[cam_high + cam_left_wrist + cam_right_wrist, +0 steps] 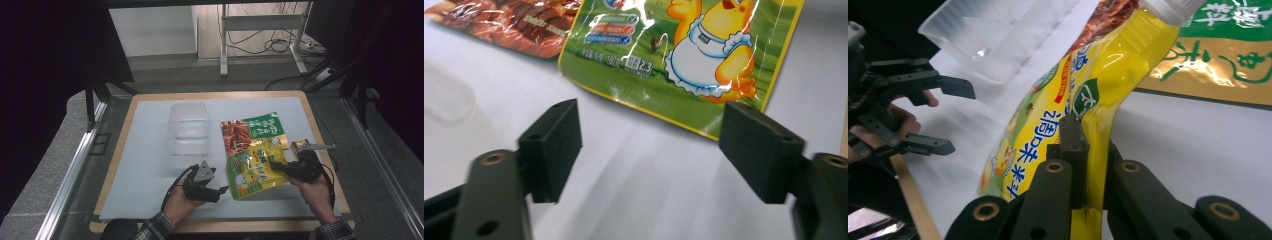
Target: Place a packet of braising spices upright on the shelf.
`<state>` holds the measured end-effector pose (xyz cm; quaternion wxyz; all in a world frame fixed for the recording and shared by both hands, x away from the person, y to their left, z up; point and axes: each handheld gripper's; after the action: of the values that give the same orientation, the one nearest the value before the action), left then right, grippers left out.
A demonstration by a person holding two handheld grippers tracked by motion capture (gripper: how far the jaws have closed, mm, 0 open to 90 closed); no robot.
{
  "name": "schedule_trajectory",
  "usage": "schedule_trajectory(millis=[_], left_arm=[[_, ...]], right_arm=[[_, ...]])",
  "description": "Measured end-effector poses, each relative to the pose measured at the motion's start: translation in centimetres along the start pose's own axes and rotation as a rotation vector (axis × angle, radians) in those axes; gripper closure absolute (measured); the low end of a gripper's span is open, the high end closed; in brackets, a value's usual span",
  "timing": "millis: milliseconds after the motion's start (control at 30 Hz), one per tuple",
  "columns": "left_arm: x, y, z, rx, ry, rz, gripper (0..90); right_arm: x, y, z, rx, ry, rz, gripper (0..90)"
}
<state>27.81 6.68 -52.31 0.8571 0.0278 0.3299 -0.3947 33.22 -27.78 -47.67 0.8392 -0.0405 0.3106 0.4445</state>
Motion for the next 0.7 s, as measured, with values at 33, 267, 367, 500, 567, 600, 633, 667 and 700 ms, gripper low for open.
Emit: schedule_trajectory(millis=[33,267,367,500,567,600,633,667,700], left_arm=[[-0.2,0.0,-0.1,-0.007,-0.003,-0.003,21.6],[-1.3,0.2,-1.1,-0.008,-0.009,0.036,13.4],[-1.6,0.1,-1.7,0.039,-0.002,0.082,10.5],[-1.9,0.1,-2.1,0.058,0.001,0.101,6.7],[-2.2,0.1,-2.2,0.053,-0.010,0.099,6.1],[-2.3,0.2,-2.2,0.048,-0.015,0.098,5.6],[-2.4,0.3,-2.2,0.044,-0.019,0.100,4.3],[-2.5,0.4,-2.3,0.036,-0.024,0.104,3.5],[-2.6,0.5,-2.3,0.031,-0.026,0.106,3.3]], right_arm=[[0.0,0.0,0.1,0.001,-0.002,0.006,88.5],[-0.3,0.6,0.9,-0.021,-0.011,0.025,88.5],[-0.3,0.8,1.3,-0.030,-0.011,0.032,88.6],[-0.3,1.2,2.0,-0.051,-0.009,0.043,88.7],[-0.2,1.5,2.5,-0.071,-0.008,0.047,88.7],[-0.2,1.6,2.6,-0.076,-0.008,0.049,88.7],[-0.2,1.8,2.8,-0.083,-0.006,0.053,88.8],[-0.2,1.9,3.0,-0.090,-0.006,0.056,88.8],[-0.2,2.0,3.3,-0.099,-0.005,0.060,88.8]])
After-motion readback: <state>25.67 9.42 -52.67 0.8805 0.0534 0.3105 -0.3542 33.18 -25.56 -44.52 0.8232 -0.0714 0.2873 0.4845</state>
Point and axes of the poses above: each handheld gripper's, and its own axes: x roughly forward along the jaws, z roughly out of its top, y roughly to its left, and after that the axes turned 14 degrees about -x, right-handed
